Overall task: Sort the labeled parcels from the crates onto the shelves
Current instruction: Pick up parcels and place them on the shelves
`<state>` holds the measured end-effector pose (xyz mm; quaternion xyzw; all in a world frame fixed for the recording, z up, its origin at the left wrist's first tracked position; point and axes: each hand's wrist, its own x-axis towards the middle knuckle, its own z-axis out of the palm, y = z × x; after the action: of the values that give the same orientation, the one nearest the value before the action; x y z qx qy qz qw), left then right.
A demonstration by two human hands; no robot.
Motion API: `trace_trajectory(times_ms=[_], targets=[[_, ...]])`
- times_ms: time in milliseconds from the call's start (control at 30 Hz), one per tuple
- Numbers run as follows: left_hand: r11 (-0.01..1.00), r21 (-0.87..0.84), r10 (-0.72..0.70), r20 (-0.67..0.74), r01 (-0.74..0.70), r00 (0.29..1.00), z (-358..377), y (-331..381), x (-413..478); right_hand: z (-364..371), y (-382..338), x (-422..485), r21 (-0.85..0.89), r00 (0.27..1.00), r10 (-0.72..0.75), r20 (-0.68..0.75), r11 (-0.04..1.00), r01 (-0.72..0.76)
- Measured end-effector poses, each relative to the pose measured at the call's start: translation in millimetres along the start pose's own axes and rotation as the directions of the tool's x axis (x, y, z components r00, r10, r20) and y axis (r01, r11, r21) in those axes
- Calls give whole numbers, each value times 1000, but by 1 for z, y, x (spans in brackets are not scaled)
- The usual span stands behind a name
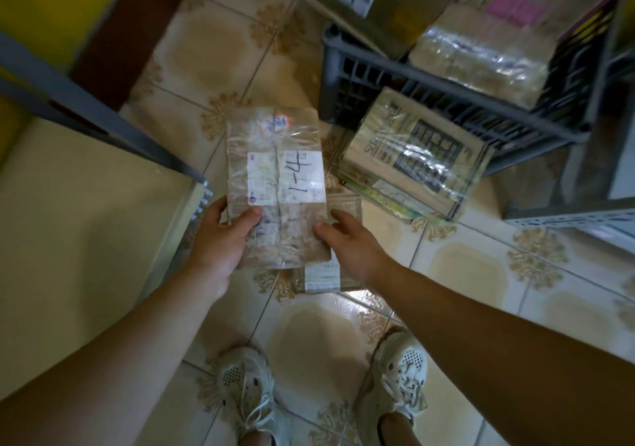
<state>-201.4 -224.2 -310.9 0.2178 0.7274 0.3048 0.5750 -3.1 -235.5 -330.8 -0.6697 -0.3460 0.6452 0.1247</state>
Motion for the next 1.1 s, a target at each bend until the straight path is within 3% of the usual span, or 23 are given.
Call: trace_trajectory(times_ms=[167, 300, 533, 800, 1100], targets=[[998, 0, 66, 45, -66, 997, 13, 65, -53, -27, -46, -66, 144, 998, -54, 23, 988, 51], [991, 7, 130, 74, -131, 989, 21, 126, -115, -53, -90, -140, 165, 993, -122, -7, 979, 121], [973, 11, 221, 215, -229, 951, 22, 238, -253, -85, -169, -294, 139, 956, -217, -198, 959, 247], [885, 64, 384, 460, -462, 800, 27, 335, -377, -98, -209, -458, 196, 846, -251, -471, 905, 378], [811, -11, 415, 714, -585, 563, 91, 348, -533, -135, -167, -632, 180, 665, -229, -711, 854, 488]])
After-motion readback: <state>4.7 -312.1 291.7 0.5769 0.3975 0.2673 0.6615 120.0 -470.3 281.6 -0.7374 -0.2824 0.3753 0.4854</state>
